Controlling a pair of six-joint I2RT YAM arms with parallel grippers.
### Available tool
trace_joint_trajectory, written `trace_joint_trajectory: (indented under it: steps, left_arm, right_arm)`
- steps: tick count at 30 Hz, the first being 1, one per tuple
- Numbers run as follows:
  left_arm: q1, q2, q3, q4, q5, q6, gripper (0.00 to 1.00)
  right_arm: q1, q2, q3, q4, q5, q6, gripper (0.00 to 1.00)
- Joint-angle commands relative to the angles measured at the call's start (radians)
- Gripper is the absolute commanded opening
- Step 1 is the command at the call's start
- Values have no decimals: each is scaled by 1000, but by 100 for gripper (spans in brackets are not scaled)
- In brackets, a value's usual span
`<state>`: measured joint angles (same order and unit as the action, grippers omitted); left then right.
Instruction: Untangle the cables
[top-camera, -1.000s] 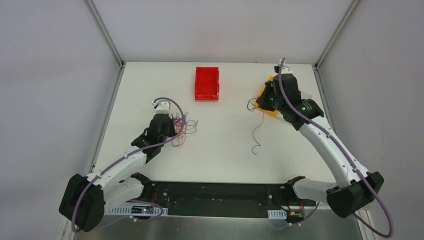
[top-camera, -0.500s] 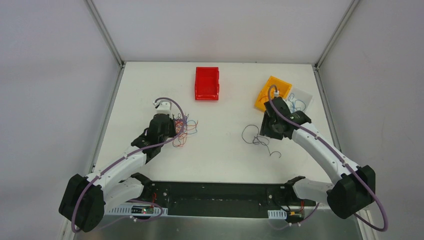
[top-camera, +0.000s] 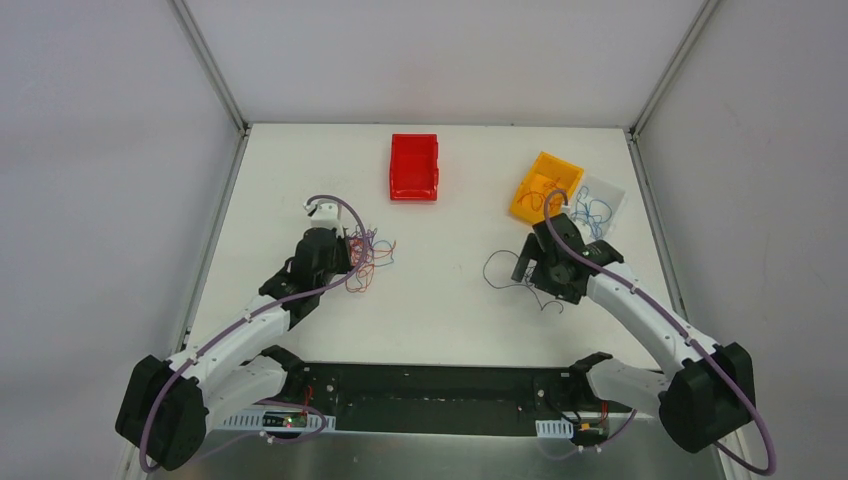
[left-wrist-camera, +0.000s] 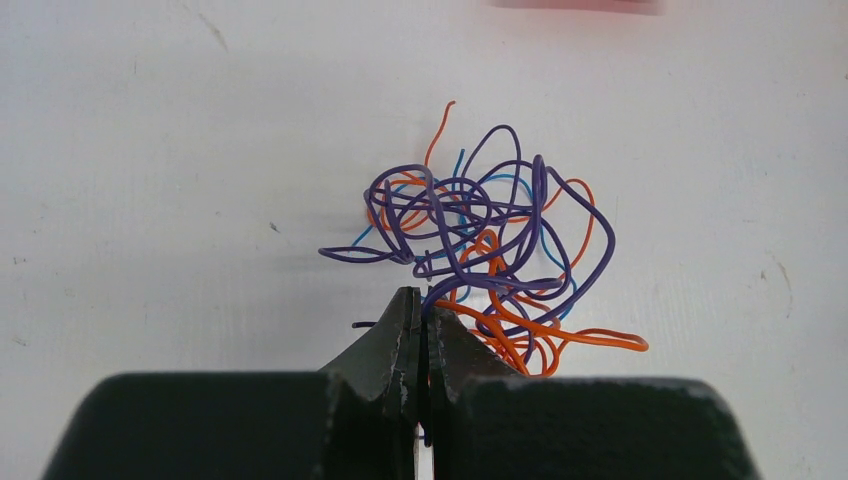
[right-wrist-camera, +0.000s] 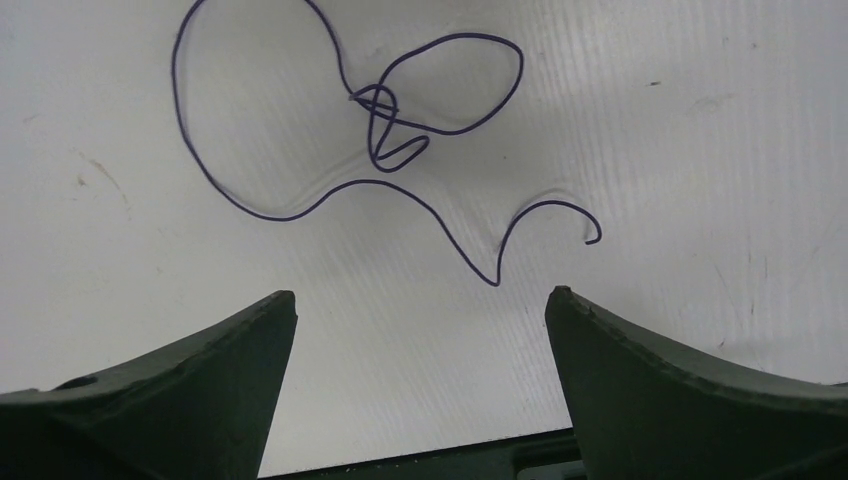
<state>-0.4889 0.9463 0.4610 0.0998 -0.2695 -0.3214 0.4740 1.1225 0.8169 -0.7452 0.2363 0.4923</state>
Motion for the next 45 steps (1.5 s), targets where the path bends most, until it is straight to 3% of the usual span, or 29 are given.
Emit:
trace_joint_trajectory:
  steps: [1,8,15,21,26,31,37,45]
  left_arm:
    - [8,-21,-8,35,-7,22,0]
    - [9,-24,-8,34,-10,28,0]
    - [8,-34,-12,35,-11,28,0]
    - [9,-27,-12,38,-10,30,0]
    - [9,-21,-6,39,-2,33,0]
    - [9,-25,-10,41,4,31,0]
    - [9,-34,-10,38,12,33,0]
    - [9,-55,-13,32,0,37,0]
  right_arm:
    - [-63,-3,-35,37,-17,24,99]
    - [-164,14,-140,162,-199,141,99]
    - [-166,-125,-217,145,-190,271,99]
    - [-157,-277,-303,177,-289,570,99]
    - [-153,-306,-343,226,-204,766,99]
    - [-164,-167,-302,247,-95,888,99]
    - [-237,108,-161,207,-139,925,100]
    - [-310,239,-65,201,-151,948,99]
